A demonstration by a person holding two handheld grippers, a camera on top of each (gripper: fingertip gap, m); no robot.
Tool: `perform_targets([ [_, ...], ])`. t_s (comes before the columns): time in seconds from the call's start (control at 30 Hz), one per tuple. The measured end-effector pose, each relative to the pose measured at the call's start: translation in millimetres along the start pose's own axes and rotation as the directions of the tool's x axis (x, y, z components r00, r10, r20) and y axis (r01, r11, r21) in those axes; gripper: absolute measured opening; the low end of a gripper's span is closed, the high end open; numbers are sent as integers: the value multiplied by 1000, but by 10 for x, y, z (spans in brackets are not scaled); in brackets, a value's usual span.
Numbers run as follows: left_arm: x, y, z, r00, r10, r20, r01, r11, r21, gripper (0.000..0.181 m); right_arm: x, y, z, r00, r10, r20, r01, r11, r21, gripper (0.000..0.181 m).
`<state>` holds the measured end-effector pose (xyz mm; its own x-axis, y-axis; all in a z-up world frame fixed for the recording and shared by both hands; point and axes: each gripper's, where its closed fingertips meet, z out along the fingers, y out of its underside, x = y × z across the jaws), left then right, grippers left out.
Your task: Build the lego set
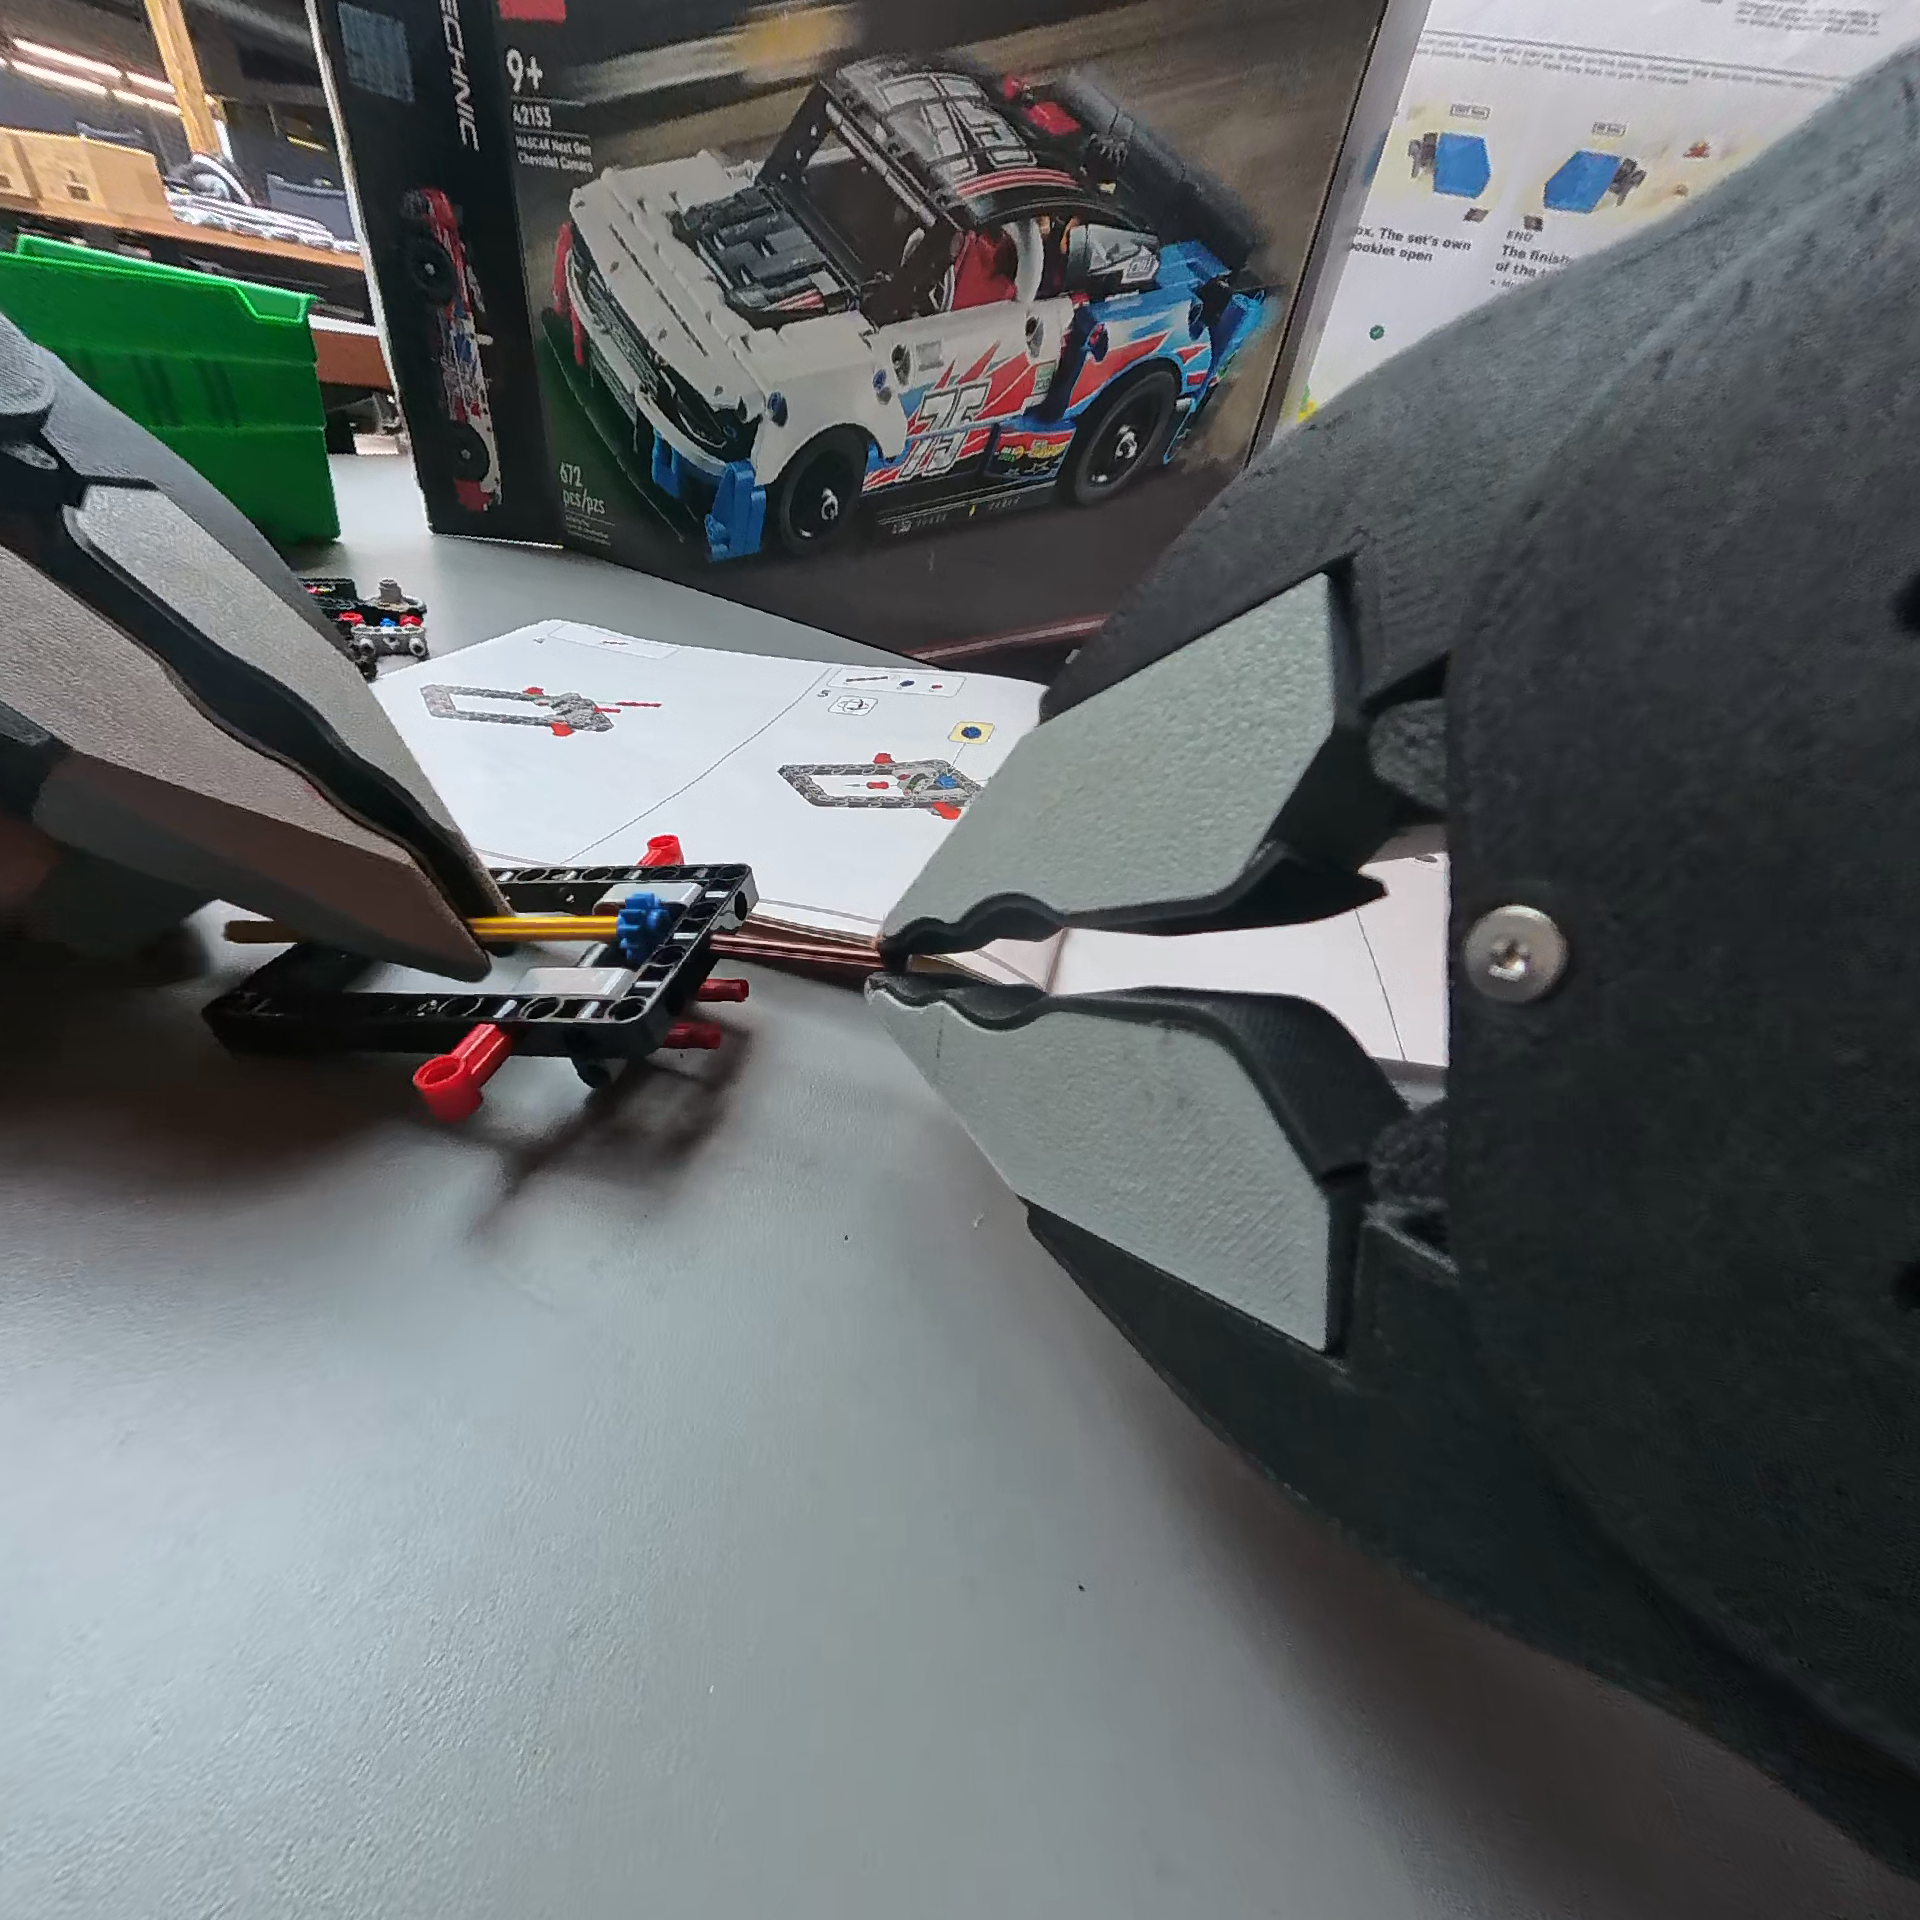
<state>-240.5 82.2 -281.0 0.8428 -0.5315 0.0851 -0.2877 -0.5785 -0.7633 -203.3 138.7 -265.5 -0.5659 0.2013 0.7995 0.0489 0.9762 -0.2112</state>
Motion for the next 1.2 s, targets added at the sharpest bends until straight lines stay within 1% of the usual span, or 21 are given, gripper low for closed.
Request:
perform_targets([
  [0.2, 14, 7, -28, 999, -40, -1, 40, 999, 8, 2, 21, -42, 2, 999, -40, -10, 40, 999, -31, 1],
  [0.33, 19, 16, -26, 999, -36, 3, 36, 999, 4, 3, 24, -38, 14, 996, -90, -11, 89, 994, -70, 1],
  [0.43, 11, 44, -6, 999, -32, 15, 32, 999, -17, 3, 22, -50, 17, 994, -111, -11, 109, 990, -84, 1],
  [0.57, 11, 35, -19, 999, -26, 19, 26, 1000, -8, 2, 28, -47, 30, 992, -123, -13, 121, 988, -98, 1],
  [0.7, 10, 55, -3, 999, -38, 10, 38, 999, -24, 2, 34, -72, 39, 993, -117, -9, 116, 989, -91, 1],
  [0.9, -3, 50, -10, 999, -45, 14, 45, 999, -18, 3, 42, -72, 63, 990, -136, -23, 134, 988, -79, 1],
  [1.1, 2, 47, -13, 999, -39, 15, 40, 999, -14, 3, 59, -125, 48, 988, -152, -39, 152, 988, -16, 1],
  [1.2, -3, 56, -7, 999, -44, 17, 44, 999, -23, 3, 56, -102, 90, 989, -146, -28, 145, 989, -33, 1],
])
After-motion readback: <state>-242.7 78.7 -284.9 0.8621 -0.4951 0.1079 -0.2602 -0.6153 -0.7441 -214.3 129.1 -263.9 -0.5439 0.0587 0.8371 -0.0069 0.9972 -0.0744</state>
